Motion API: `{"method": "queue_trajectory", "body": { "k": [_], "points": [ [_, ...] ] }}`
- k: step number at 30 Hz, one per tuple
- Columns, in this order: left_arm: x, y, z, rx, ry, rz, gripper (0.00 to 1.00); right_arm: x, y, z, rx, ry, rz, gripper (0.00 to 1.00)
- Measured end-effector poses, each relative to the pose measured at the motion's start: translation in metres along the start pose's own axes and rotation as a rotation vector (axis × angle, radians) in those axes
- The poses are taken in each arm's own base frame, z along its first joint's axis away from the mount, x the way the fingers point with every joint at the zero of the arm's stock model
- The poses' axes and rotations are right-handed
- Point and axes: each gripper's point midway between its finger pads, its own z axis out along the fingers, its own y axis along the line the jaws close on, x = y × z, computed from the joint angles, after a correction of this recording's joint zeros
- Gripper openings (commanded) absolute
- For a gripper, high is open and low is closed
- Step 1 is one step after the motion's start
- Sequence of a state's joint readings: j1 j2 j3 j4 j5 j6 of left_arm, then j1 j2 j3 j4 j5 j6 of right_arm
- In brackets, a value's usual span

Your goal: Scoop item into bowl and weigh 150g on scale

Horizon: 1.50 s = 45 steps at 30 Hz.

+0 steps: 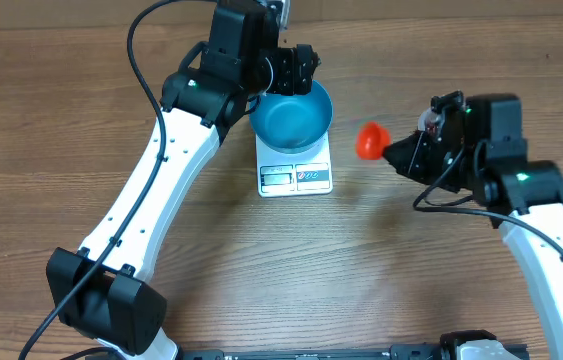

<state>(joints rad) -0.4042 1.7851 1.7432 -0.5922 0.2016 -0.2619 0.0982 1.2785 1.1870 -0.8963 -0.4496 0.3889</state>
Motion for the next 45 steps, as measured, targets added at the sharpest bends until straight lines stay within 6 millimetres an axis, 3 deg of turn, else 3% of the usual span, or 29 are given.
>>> {"method": "queue_trajectory", "body": {
  "k": [3, 4, 5, 6, 10, 12, 17, 20, 24, 33, 39, 45],
  "points": [
    [-0.002, -0.005, -0.003, 0.024, 0.004, 0.065, 0.71, -0.014, 0.003, -0.021, 0.071, -0.047, -0.026, 0.03],
    [-0.003, -0.008, -0.005, 0.033, 0.004, 0.081, 0.49, -0.022, 0.004, -0.031, 0.098, -0.075, -0.037, 0.03],
    [-0.004, -0.011, -0.007, 0.045, 0.008, 0.096, 0.12, -0.027, 0.005, -0.037, 0.113, -0.097, -0.042, 0.03],
    [-0.005, -0.014, -0.01, 0.059, 0.014, 0.105, 0.05, -0.035, 0.005, -0.045, 0.129, -0.125, -0.048, 0.03],
    [0.008, -0.02, -0.015, 0.089, 0.076, 0.101, 0.04, -0.061, -0.009, -0.073, 0.175, -0.222, -0.024, 0.03],
    [0.02, -0.026, -0.015, 0.1, 0.125, 0.093, 0.04, -0.072, -0.033, -0.088, 0.197, -0.255, 0.026, 0.03],
    [0.073, -0.062, -0.019, 0.117, 0.301, 0.127, 0.04, -0.08, -0.067, -0.113, 0.191, -0.29, 0.097, 0.03],
    [0.099, -0.083, -0.021, 0.113, 0.371, 0.176, 0.05, -0.079, -0.072, -0.117, 0.186, -0.29, 0.113, 0.04],
    [0.138, -0.093, -0.016, 0.076, 0.455, 0.235, 0.04, -0.079, -0.073, -0.119, 0.176, -0.29, 0.108, 0.04],
    [0.231, -0.054, 0.019, -0.026, 0.581, 0.279, 0.04, -0.08, -0.07, -0.118, 0.161, -0.292, 0.098, 0.04],
    [0.255, -0.033, 0.037, -0.038, 0.553, 0.397, 0.04, -0.08, -0.07, -0.118, 0.159, -0.29, 0.097, 0.04],
    [0.249, -0.011, 0.059, -0.108, 0.423, 0.524, 0.04, -0.08, -0.07, -0.118, 0.159, -0.29, 0.096, 0.04]
  ]
}}
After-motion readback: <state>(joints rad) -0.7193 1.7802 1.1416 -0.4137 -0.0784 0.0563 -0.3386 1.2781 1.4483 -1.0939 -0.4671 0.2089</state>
